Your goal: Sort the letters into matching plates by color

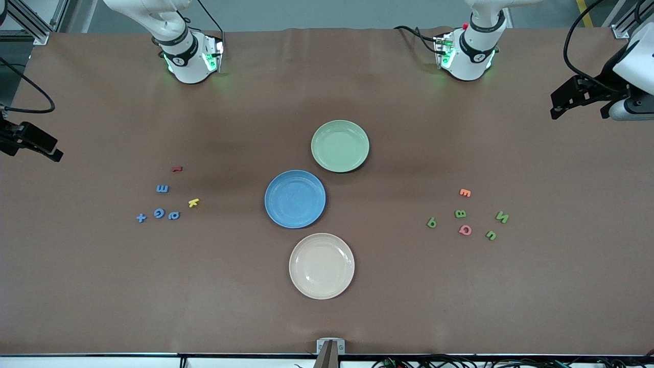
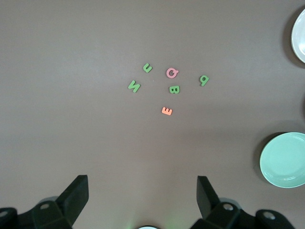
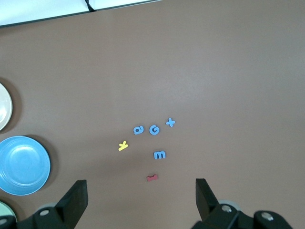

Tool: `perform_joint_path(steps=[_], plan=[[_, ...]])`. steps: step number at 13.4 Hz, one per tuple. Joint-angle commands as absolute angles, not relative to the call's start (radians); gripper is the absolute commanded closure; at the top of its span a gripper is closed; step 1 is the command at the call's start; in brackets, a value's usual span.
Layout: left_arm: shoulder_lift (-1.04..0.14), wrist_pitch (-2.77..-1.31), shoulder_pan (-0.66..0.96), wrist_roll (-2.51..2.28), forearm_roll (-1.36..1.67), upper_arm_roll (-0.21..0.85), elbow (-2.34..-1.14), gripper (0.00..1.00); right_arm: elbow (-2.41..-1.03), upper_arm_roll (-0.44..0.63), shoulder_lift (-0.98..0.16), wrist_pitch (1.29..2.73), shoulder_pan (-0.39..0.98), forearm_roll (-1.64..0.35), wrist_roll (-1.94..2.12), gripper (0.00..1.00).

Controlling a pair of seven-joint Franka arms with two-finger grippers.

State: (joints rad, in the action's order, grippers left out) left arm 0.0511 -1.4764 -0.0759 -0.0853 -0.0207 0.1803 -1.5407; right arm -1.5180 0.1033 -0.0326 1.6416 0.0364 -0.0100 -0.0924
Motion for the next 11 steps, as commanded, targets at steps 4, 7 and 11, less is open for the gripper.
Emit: perform_joint_path(steps=[4,7,11], plan=[[-0.058,-1.548,-0.078,-0.071,-0.017,0.183,-1.534,0.00,-1.491,0.098,-0.046,1.621,0.025,-0.031,-0.100,0.00],[-0.113,-1.659,-0.071,-0.086,-0.011,0.193,-1.612,0.00,-1.497,0.098,-0.058,1.617,0.026,-0.032,-0.098,0.00],[-0.175,-1.874,-0.043,-0.125,-0.009,0.198,-1.739,0.00,-1.506,0.097,-0.078,1.554,0.026,-0.022,-0.089,0.00]])
